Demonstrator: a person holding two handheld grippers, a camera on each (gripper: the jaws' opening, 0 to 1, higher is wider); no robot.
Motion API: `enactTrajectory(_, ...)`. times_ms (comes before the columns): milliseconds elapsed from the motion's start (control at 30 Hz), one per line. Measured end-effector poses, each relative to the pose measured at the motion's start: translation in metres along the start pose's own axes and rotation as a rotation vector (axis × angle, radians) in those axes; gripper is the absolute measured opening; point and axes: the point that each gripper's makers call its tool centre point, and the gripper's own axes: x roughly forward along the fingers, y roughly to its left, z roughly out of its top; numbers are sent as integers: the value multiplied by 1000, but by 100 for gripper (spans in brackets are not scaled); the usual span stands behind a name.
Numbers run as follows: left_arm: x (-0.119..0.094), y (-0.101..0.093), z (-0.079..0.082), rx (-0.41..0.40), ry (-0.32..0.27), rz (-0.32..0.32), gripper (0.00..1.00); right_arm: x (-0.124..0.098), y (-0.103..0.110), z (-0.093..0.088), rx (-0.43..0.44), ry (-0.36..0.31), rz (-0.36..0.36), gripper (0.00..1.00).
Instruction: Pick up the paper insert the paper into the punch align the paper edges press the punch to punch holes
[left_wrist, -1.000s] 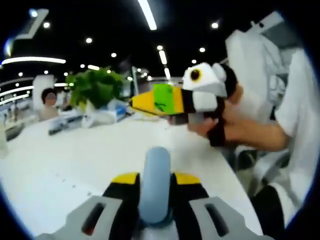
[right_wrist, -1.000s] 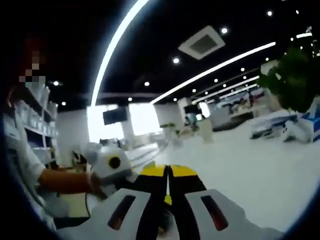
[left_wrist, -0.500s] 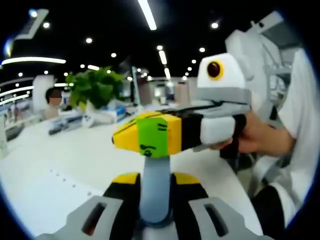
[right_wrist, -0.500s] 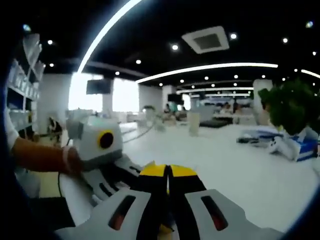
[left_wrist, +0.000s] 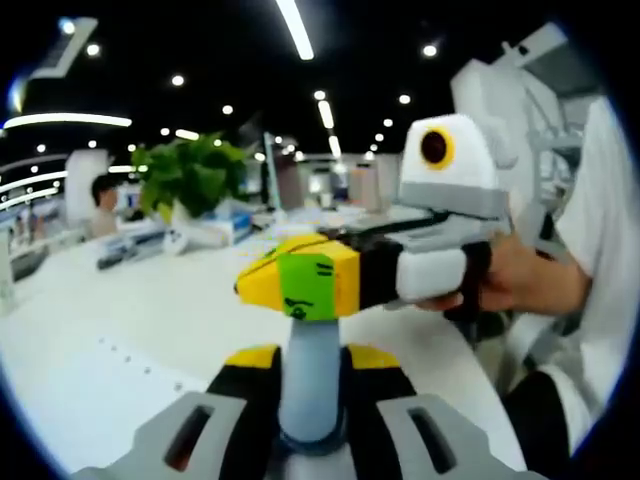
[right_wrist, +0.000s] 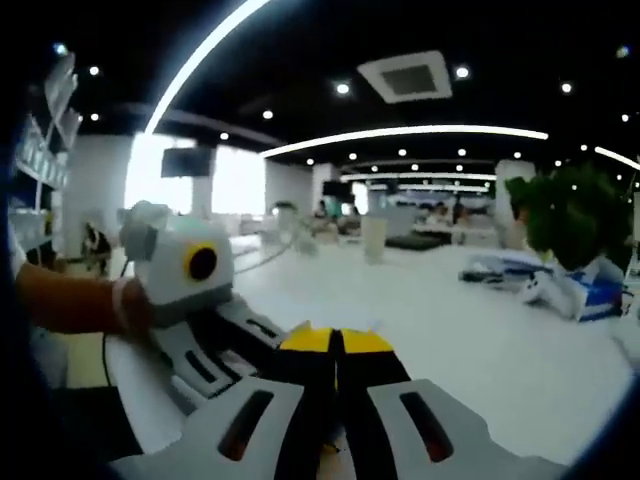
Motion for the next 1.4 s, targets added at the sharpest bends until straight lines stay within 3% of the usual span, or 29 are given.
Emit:
enactTrajectory(133, 0, 0, 0, 0, 0, 0, 26, 1, 0, 0, -23, 9, -9, 2)
enactTrajectory(233, 0, 0, 0, 4, 0, 0, 26, 0, -6, -17, -18, 61, -33, 2)
enactTrajectory(300, 0, 0, 0, 3, 1, -2, 26, -2, -12, -27, 48, 85, -68, 2)
enactTrajectory(433, 0, 0, 0, 3, 1, -3, 26, 0, -11, -24, 18, 85, -56, 2)
enactTrajectory(867, -1, -1, -1, 1, 1, -4, 26, -1, -11, -28, 56, 94, -59, 2)
enactTrajectory(1000, -1, -2, -1, -2, 2, -5, 26, -1, -12, -32, 108, 111, -53, 1)
enactTrajectory(1233, -1, -2, -1, -3, 1, -5, 26, 0, -13, -32, 107, 100, -55, 2)
enactTrajectory(1300, 0, -2, -1, -5, 1, -6, 26, 0, -13, -31, 105, 101, -45, 2)
enactTrajectory(1400, 0, -2, -1, -7, 0, -6, 26, 1, -9, -21, 27, 84, -39, 3)
